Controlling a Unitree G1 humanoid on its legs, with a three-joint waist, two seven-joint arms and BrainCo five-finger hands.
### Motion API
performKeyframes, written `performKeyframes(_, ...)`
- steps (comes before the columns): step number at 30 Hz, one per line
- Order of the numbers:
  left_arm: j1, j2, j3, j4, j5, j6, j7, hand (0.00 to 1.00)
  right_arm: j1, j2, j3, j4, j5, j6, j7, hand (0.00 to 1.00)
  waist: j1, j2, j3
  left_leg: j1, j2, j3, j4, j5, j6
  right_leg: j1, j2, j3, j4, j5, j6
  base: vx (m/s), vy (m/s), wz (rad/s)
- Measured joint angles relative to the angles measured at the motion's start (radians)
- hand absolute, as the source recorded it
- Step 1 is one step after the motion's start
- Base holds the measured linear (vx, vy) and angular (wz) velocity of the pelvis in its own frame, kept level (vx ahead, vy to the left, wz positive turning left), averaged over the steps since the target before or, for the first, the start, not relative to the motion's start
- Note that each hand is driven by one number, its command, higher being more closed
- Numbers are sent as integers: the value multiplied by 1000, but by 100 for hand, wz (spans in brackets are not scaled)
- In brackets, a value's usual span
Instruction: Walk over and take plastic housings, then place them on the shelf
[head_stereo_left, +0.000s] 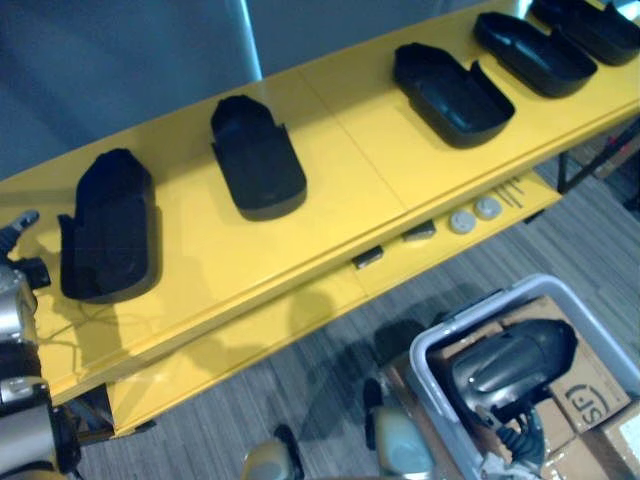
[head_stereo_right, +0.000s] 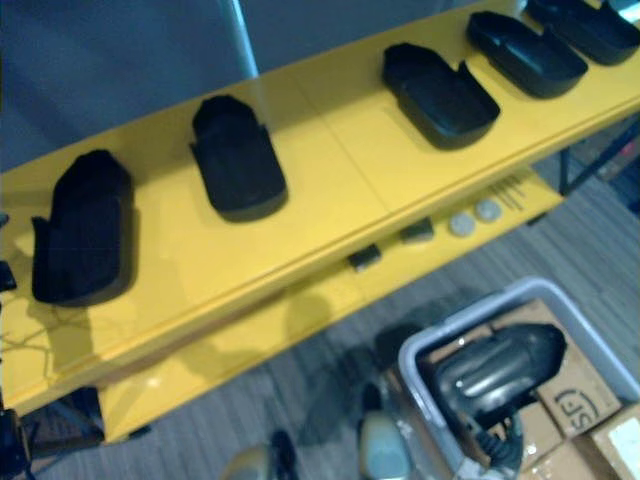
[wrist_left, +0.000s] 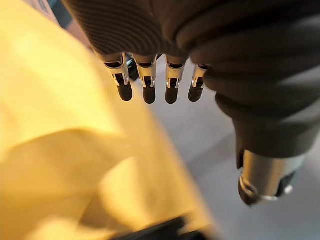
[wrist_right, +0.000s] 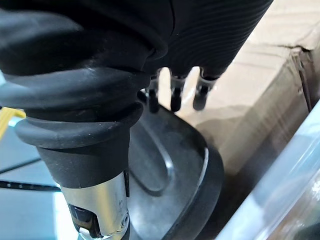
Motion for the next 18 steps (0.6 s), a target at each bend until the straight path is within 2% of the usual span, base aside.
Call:
performKeyframes(1,8,-1,0,-39,-33,-41,9,0,0,2,-1,3,-12,-1,1,0,0,2,-9,-2,-2,0,-6,4,1,-1,-2,-1,-7,7,2,-12,12,4)
performKeyframes(2,16,-13,0,-101,-77,-111,12,0,1,4,-3,12,-18,-7,3,0,-2,3,-22,-2,-8,-2,-22,15,5,1,-6,-3,-21,18,2,-11,22,6)
performKeyframes(3,18,-25,1,-137,-89,-140,15,0,0,5,-6,17,-20,-12,3,0,-2,6,-26,0,-11,-4,-29,18,6,4,-8,-5,-27,22,3,1,27,13)
performKeyframes(5,37,-100,1,-274,-94,-250,33,0,0,9,-20,33,-37,-27,8,0,-10,15,-35,21,-20,-21,-48,24,10,40,-14,-8,-60,34,11,6,38,13)
performKeyframes(7,78,-138,1,-350,-96,-297,33,0,-1,19,-30,37,-42,-41,19,0,-18,22,-47,30,-23,-20,-56,24,11,59,-15,-8,-81,41,14,-2,46,1)
performKeyframes(8,96,-150,2,-372,-96,-308,32,0,0,22,-31,39,-44,-44,21,0,-21,24,-54,29,-24,-20,-59,24,11,62,-15,-8,-89,42,15,4,36,-3)
performKeyframes(11,233,-257,4,-505,-93,-344,25,0,1,41,-50,39,-57,-45,30,0,-21,38,-79,30,-28,-19,-73,24,11,72,-15,-8,-123,56,19,10,8,0)
performKeyframes(13,382,-383,4,-593,-58,-346,15,0,17,59,-58,36,-71,-46,41,0,-18,42,-93,40,-32,-25,-81,26,14,86,-13,-16,-133,61,21,50,24,7)
performKeyframes(14,422,-418,5,-617,-27,-345,7,0,26,68,-67,33,-76,-48,46,0,-15,42,-93,50,-32,-28,-85,26,15,96,-13,-24,-140,61,21,67,18,18)
performKeyframes(15,509,-498,4,-673,11,-344,-3,0,45,86,-78,31,-76,-50,47,0,-13,41,-100,51,-32,-40,-87,26,15,109,-14,-35,-148,61,21,76,17,26)
performKeyframes(16,597,-581,0,-723,43,-344,-3,0,64,107,-89,30,-77,-57,47,0,-4,40,-104,53,-32,-50,-90,27,15,121,-15,-43,-159,61,21,59,17,25)
performKeyframes(18,707,-684,-18,-754,91,-344,6,0,90,135,-104,29,-77,-69,47,0,19,36,-108,65,-33,-57,-99,29,19,138,-15,-59,-171,61,21,42,6,22)
